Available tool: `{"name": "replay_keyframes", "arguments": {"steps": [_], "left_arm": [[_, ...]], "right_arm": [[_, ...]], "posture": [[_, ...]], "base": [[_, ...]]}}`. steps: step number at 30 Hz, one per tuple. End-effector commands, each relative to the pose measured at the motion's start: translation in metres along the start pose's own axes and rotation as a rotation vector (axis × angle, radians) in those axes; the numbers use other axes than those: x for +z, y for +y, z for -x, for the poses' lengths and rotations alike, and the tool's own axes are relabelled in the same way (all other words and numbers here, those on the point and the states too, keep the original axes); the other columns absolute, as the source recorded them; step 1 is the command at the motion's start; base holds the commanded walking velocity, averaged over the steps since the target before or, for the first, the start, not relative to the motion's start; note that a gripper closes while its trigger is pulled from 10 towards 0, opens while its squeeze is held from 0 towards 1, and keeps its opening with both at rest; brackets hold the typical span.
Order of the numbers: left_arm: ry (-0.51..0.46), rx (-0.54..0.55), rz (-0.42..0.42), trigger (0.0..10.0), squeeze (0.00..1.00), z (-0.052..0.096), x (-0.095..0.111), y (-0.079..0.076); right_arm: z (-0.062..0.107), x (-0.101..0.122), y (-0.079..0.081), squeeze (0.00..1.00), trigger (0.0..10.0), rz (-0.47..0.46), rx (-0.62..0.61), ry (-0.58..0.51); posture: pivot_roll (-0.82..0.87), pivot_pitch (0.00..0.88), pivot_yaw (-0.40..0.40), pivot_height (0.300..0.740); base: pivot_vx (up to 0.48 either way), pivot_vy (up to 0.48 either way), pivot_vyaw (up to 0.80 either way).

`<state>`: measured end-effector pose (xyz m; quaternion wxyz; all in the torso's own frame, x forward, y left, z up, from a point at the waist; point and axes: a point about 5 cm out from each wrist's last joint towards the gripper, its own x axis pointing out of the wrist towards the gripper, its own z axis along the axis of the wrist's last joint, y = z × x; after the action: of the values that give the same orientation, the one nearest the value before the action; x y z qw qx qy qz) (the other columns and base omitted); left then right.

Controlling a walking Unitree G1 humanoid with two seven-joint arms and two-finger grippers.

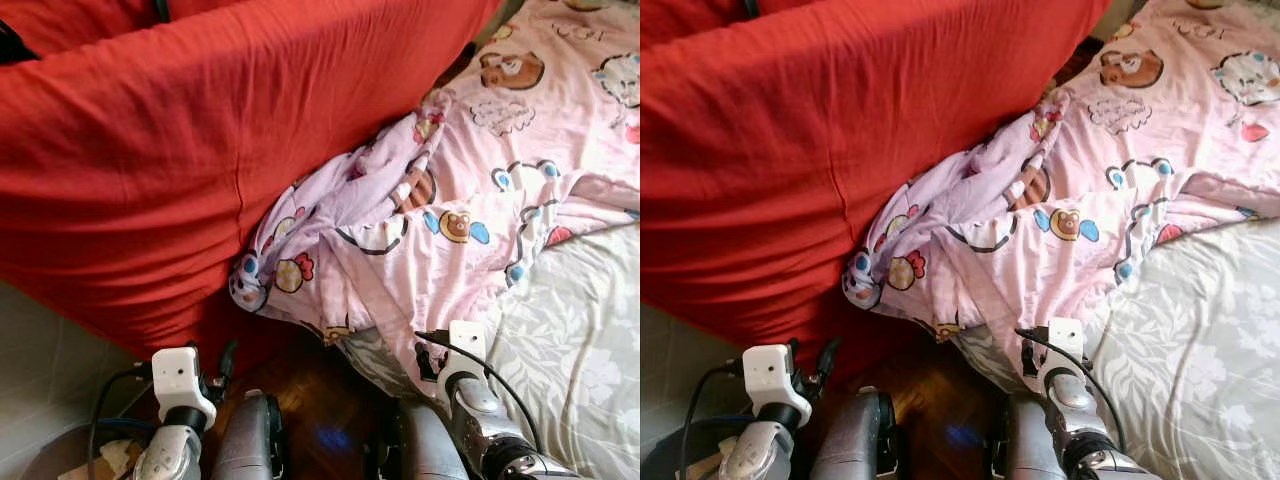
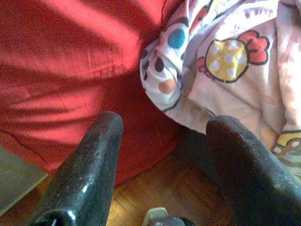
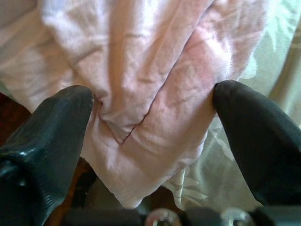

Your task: Clean up the room

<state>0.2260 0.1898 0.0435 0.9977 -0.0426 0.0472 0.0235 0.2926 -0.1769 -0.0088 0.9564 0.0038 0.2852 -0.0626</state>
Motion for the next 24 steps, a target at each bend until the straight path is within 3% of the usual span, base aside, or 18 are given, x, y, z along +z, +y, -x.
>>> {"name": "replay_keyframes", "arguments": {"steps": [1, 10, 11, 12, 24], "left_arm": [[0.030, 0.014, 0.011, 10.0, 0.00, 0.008, -0.005, 0.002], [0.050, 0.015, 0.015, 10.0, 0.00, 0.020, -0.001, 0.000], [0.053, 0.005, 0.014, 10.0, 0.00, 0.021, 0.000, -0.002], [0.054, 0.002, 0.014, 10.0, 0.00, 0.021, 0.001, -0.003], [0.079, 0.001, 0.022, 10.0, 0.00, 0.026, 0.000, -0.007]], "right_arm": [[0.002, -0.012, 0.000, 0.00, 10.0, 0.020, -0.002, 0.050], [0.003, -0.015, 0.003, 0.00, 10.0, 0.038, 0.018, 0.060], [0.003, -0.015, 0.004, 0.00, 2.8, 0.063, 0.022, 0.058], [0.003, -0.015, 0.004, 0.00, 0.0, 0.066, 0.022, 0.059], [0.005, -0.022, 0.005, 0.00, 0.0, 0.115, 0.039, 0.079]], "posture": [[0.12, 0.355, 0.027, 0.636], [0.13, 0.389, 0.029, 0.636], [0.13, 0.393, 0.029, 0.636], [0.13, 0.395, 0.030, 0.636], [0.12, 0.404, 0.025, 0.636]], "base": [[0.000, 0.000, 0.00], [0.000, 0.000, 0.00], [0.000, 0.000, 0.00], [0.000, 0.000, 0.00], [0.000, 0.000, 0.00]]}}
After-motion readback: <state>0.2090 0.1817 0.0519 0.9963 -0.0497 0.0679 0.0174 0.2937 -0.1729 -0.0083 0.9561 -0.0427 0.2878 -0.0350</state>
